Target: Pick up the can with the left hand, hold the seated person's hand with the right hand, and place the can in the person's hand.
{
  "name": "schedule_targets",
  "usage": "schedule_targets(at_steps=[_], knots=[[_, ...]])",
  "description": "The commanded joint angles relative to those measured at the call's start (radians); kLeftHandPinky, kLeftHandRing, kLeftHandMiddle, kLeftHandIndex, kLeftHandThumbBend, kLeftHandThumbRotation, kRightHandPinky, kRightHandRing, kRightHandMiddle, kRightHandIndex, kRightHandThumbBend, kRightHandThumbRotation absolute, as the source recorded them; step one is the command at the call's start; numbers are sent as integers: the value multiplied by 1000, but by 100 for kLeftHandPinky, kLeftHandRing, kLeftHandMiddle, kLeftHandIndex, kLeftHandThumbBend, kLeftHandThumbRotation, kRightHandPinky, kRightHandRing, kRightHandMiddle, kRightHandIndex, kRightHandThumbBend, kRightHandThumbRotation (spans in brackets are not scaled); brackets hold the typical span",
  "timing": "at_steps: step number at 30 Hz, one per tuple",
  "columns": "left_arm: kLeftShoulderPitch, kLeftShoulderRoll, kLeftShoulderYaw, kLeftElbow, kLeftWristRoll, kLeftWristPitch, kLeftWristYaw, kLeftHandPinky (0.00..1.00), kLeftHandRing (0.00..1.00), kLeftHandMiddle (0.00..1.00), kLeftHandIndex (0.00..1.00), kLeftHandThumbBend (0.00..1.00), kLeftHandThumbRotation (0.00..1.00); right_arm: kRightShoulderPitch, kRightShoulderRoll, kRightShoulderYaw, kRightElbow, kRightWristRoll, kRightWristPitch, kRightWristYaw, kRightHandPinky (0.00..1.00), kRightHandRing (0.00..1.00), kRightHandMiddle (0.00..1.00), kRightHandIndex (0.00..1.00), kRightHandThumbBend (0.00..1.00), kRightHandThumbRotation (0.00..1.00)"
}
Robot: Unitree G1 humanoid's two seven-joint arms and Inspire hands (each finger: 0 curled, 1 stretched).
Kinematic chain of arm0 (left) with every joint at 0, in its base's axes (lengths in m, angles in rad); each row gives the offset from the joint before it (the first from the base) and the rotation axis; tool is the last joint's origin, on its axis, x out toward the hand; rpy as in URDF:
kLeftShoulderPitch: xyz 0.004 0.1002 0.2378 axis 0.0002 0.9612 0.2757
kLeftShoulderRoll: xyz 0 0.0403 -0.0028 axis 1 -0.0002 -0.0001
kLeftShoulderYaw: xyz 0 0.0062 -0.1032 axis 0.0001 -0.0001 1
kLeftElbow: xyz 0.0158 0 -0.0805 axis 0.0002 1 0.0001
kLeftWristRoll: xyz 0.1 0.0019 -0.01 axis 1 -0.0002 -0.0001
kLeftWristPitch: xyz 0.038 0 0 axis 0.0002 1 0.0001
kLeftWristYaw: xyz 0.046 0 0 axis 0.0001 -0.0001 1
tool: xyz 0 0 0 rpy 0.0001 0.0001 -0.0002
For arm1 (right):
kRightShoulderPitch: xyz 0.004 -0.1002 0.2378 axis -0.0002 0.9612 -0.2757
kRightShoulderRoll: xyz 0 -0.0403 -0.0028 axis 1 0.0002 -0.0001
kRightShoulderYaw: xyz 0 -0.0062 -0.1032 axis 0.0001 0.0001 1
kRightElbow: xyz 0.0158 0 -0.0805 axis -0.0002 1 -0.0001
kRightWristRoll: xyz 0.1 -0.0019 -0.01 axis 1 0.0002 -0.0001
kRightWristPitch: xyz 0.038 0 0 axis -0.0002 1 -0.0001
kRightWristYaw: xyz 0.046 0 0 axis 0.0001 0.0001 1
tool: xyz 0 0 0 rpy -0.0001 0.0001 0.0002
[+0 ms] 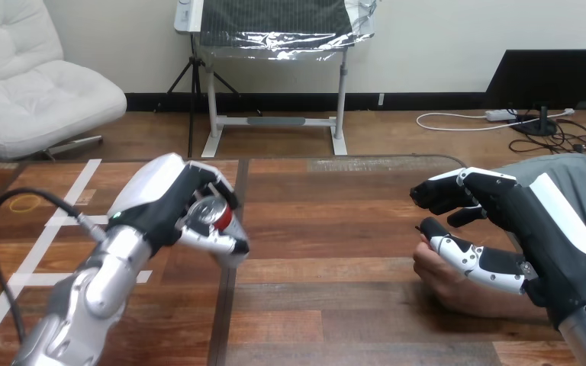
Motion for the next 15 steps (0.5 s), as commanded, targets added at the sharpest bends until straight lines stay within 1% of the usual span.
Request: schedule_targets(at_steps=[1,9,12,15], knots=[[-162,-19,12,25,3,-47,56,36,42,48,50,67,0,-75,-11,-9,-45,-3,0,-12,65,70,68,63,40,0],[-207,-41,8,64,3,-54,73,37,43,49,50,65,0,-76,-10,-10,-46,-4,3,-14,68,73,70,64,42,0],[-226,-53,8,79,-1,-58,80,37,42,49,50,65,0,-76,-16,-10,-47,-20,3,-17,68,74,71,64,44,0],[-244,-65,8,92,-6,-58,80,37,42,49,50,65,0,-75,-27,-10,-50,-58,4,-24,68,73,71,65,47,0]])
